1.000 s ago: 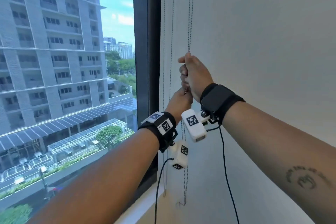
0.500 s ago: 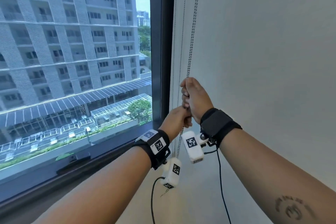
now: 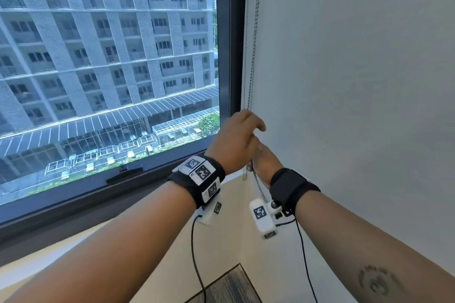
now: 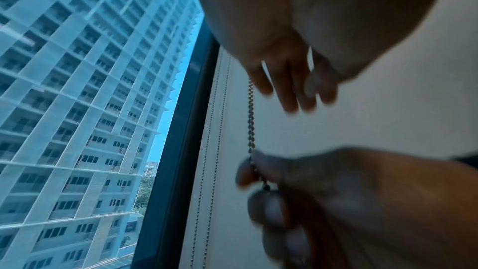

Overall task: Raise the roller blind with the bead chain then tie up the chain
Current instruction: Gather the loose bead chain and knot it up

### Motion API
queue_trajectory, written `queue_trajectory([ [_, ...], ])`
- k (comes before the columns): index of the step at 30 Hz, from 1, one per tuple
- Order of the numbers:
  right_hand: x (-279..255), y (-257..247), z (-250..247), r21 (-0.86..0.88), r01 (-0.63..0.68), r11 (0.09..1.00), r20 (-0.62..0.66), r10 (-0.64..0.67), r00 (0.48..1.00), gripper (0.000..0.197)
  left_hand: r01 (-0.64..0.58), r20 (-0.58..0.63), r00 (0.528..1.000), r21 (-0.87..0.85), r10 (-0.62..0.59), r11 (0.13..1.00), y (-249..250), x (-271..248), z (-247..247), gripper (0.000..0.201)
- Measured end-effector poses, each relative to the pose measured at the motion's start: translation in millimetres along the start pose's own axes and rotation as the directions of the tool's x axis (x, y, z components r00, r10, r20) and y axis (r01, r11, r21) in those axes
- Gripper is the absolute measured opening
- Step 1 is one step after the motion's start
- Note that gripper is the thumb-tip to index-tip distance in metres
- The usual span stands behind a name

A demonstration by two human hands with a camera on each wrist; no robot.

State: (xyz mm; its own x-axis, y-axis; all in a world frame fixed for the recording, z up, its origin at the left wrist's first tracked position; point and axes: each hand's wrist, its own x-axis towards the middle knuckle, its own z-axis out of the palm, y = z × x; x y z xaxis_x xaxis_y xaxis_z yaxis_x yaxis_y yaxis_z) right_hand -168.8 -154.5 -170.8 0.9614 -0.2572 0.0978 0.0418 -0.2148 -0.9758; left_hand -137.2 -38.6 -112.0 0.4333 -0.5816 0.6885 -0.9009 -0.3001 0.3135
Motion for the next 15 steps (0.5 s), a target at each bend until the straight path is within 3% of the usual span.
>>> queue_trajectory([
  [2, -11, 7, 3, -0.144, -0.022, 0.989, 0.029, 0.026, 0.999, 0.023, -0.124, 0.249, 0.964, 0.107, 0.094, 0.987, 4, 2, -3, 0.033],
  [4, -20, 17, 5, -0.175, -0.053, 0.983, 0.077, 0.067, 0.995, 0.022, -0.159, 0.469, 0.882, 0.192, 0.052, 0.968, -3, 2, -1, 0.034],
  [6, -27, 33, 5, -0.14, -0.092, 0.986, 0.128, 0.11, 0.986, 0.023, -0.259, 0.605, 0.795, 0.299, 0.027, 0.918, -13, -4, 1, 0.035],
  [8, -36, 44, 3, -0.132, -0.114, 0.985, 0.165, 0.136, 0.977, 0.025, -0.326, 0.667, 0.745, 0.373, -0.007, 0.869, -27, -11, -1, 0.036],
  [10, -43, 48, 0, -0.16, -0.125, 0.979, 0.175, 0.153, 0.973, 0.026, -0.38, 0.683, 0.731, 0.416, -0.008, 0.826, -39, -16, -6, 0.034],
  [12, -47, 43, -6, -0.211, -0.112, 0.971, 0.175, 0.151, 0.973, 0.023, -0.405, 0.679, 0.734, 0.422, 0.013, 0.811, -50, -21, -11, 0.026],
  [15, -51, 18, -13, -0.216, -0.105, 0.971, 0.128, 0.135, 0.983, 0.02, -0.301, 0.626, 0.779, 0.324, 0.035, 0.897, -69, -22, -19, 0.013],
])
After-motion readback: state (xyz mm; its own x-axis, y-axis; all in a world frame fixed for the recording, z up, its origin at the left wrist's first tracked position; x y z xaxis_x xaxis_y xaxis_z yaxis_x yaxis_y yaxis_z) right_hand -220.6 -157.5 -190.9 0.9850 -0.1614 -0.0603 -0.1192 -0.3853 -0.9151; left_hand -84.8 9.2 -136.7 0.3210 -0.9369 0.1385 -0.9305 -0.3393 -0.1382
